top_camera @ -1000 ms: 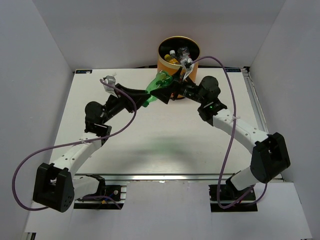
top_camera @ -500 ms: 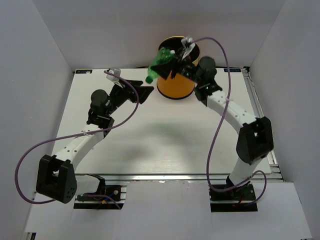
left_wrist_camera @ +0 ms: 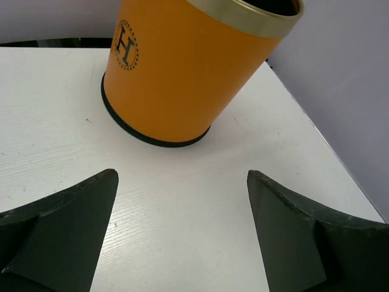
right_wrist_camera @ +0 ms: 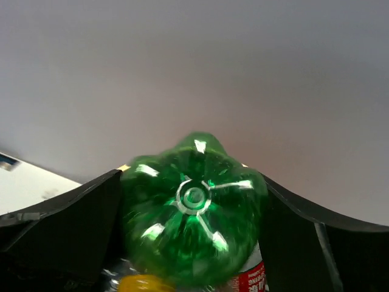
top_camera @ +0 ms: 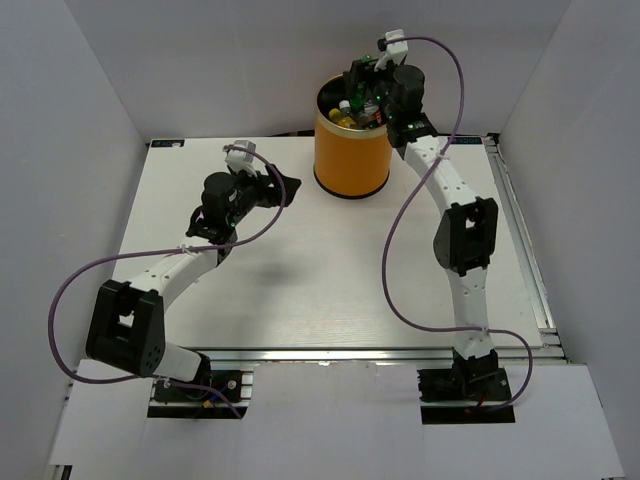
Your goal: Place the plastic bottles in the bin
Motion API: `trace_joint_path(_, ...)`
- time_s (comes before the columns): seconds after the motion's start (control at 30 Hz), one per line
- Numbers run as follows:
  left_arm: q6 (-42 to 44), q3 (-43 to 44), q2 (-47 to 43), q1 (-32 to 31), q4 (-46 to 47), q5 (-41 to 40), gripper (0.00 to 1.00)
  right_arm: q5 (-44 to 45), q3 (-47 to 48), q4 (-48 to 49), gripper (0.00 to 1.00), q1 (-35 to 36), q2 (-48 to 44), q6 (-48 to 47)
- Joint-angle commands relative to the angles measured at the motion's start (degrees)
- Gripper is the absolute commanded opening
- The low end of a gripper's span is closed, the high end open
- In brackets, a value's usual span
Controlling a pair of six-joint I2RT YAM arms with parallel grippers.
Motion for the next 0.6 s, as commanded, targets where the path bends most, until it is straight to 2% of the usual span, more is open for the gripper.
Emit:
trace_joint_path(0.0, 1.06, 3.7, -0.42, 0.28, -1.48, -2.02, 0.98, 4.3, 7.33, -3.27, 0.89, 0.23, -0.31, -6.96)
trace_joint_path(0.07, -0.25, 5.02, -0.33, 0.28, -2.89, -1.94, 0.98, 0.26, 4.8, -4.42, 0.89, 0.23, -3.9, -7.23)
trace_joint_path(0.17, -1.84, 6.69, -0.94, 0.28, -5.08, -1.41, 0.98, 1.47, 2.15, -5.91, 0.89, 0.23, -10.32, -6.52)
trace_joint_path(0.37, -5.09, 7.05, -7.61, 0.28, -12.11, -1.23, 0.98, 11.12, -6.8, -13.81, 0.89, 0.23, -24.55, -6.08)
trace_joint_path(0.43, -6.15, 5.65, -12.16, 0.28, -13.96, -1.58, 0.98, 14.65, -13.83, -15.48, 0.89, 0.23, -31.14, -5.91)
trace_joint_path(0.57, -7.2, 1.17, -20.0, 0.2, -18.78, -3.25, 0.98, 14.84, -26.75, -17.33, 0.89, 0.23, -43.78, -3.54)
